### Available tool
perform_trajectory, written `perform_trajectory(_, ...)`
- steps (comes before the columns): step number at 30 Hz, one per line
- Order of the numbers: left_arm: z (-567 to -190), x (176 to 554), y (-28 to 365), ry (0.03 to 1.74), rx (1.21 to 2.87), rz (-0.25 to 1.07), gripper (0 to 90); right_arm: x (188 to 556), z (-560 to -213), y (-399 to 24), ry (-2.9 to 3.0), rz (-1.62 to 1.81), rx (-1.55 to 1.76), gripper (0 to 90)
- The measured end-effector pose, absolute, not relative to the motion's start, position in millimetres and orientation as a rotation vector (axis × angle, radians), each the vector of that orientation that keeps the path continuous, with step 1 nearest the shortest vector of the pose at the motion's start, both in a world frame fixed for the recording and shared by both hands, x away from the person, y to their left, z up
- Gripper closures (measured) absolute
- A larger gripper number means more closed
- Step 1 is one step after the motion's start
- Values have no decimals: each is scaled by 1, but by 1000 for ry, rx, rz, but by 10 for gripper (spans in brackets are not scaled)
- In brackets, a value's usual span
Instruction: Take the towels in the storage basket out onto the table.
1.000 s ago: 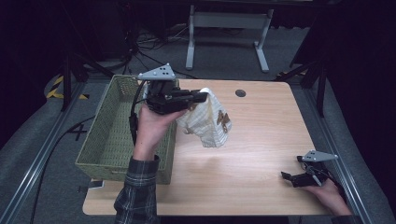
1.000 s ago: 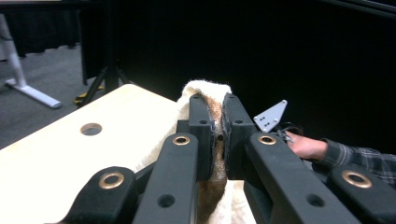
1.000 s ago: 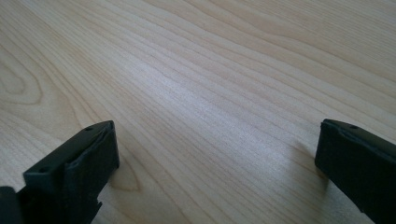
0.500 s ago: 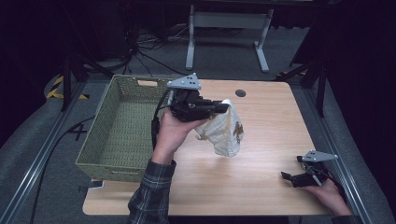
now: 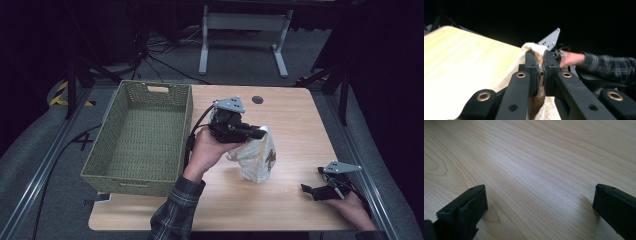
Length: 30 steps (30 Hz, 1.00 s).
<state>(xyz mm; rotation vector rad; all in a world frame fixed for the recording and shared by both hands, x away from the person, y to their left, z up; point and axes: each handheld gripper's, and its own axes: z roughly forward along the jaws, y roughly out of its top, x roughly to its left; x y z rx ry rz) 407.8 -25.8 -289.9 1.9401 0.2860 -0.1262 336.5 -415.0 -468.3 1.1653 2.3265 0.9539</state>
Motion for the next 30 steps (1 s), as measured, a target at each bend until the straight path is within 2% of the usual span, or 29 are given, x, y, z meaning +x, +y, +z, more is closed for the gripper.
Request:
perform_trajectory(14, -330, 407, -60, 256, 2048, -186, 852, 336, -468, -415, 2328, 954, 1168, 0)
perform_trajectory(30, -383, 409, -63, 324, 2201, -201, 851, 336, -468, -415, 2327, 954, 1166, 0)
